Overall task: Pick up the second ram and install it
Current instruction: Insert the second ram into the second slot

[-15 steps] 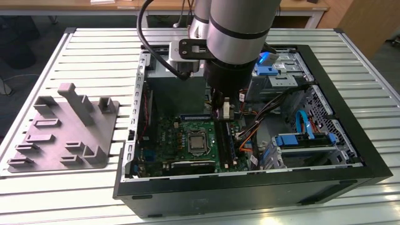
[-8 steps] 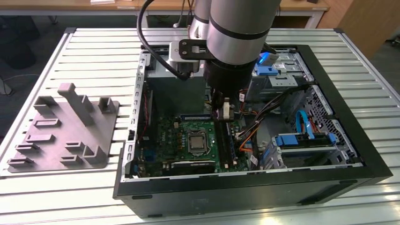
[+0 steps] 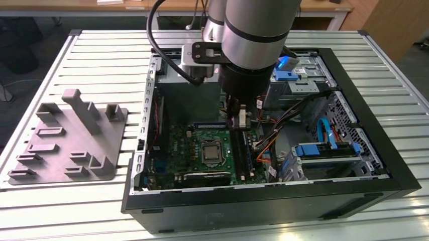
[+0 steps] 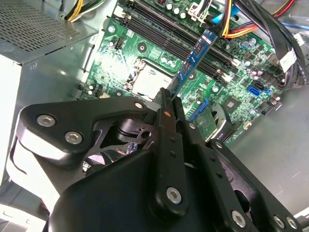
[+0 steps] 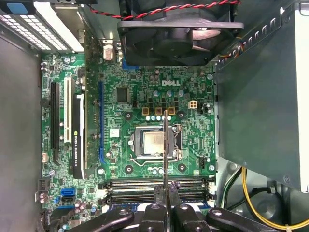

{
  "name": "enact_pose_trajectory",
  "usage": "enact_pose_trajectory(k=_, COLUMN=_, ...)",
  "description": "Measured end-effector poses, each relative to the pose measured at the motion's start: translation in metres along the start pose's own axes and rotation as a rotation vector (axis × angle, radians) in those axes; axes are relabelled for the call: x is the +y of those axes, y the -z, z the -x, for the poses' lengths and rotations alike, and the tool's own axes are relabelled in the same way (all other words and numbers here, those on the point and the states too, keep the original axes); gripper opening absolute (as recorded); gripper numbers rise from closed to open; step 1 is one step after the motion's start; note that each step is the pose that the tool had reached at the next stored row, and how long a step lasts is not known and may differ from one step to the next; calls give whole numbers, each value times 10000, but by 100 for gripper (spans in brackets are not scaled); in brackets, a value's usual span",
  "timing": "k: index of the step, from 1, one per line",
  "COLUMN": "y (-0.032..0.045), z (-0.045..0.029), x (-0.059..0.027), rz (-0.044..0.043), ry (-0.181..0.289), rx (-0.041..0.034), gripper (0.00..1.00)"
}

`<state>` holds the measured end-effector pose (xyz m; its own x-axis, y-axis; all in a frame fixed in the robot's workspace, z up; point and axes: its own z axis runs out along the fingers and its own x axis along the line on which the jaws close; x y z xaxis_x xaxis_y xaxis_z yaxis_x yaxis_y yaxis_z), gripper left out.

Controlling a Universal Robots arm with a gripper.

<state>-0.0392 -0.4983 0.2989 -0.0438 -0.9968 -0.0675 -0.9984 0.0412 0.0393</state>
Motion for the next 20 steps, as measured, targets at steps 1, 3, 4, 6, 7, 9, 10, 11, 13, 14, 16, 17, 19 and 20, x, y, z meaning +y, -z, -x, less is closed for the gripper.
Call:
enact_pose_trajectory(k=1, y=0, z=0, x=0, rz=-3, ry=-50, rx=-1, gripper=14)
enact_pose_trajectory(k=3, y=0, z=0, x=1, rz=-10, ry=-153, rx=-6, gripper=14)
enact_pose_trajectory(k=4, y=0, z=0, x=0, rz=-14, ry=-208, rx=-8, gripper=14)
enact_pose_trajectory(k=6, y=1, z=0, x=0, rz=-22, ry=-339, rx=-12, gripper=14)
enact_pose_trajectory(k=7, y=0, z=0, x=1, rz=-27, ry=-403, rx=-15, gripper=14)
enact_pose_trajectory(k=9, y=0, z=0, x=0, rz=-36, ry=-537, rx=-20, gripper=14)
enact_pose_trajectory(k=10, y=1, z=0, x=1, rz=-40, ry=-597, rx=-23, gripper=14)
enact_pose_trajectory(k=11, y=0, z=0, x=0, rz=-44, ry=-654, rx=-25, gripper=14)
enact_pose_trajectory(k=13, y=0, z=0, x=1, rz=-52, ry=-772, rx=-30, gripper=14)
enact_pose_trajectory(k=14, y=0, z=0, x=0, rz=-55, ry=-823, rx=-32, gripper=14)
enact_pose_trajectory(k=16, y=0, z=0, x=0, rz=-61, ry=-914, rx=-35, gripper=14)
enact_pose_trajectory(k=17, y=0, z=0, x=1, rz=-64, ry=-954, rx=-37, gripper=14)
enact_pose_trajectory(k=19, y=1, z=0, x=0, rz=-70, ry=-1042, rx=-40, gripper=14)
enact_pose_trajectory(k=20, y=0, z=0, x=0, rz=-74, ry=-1102, rx=-42, gripper=14)
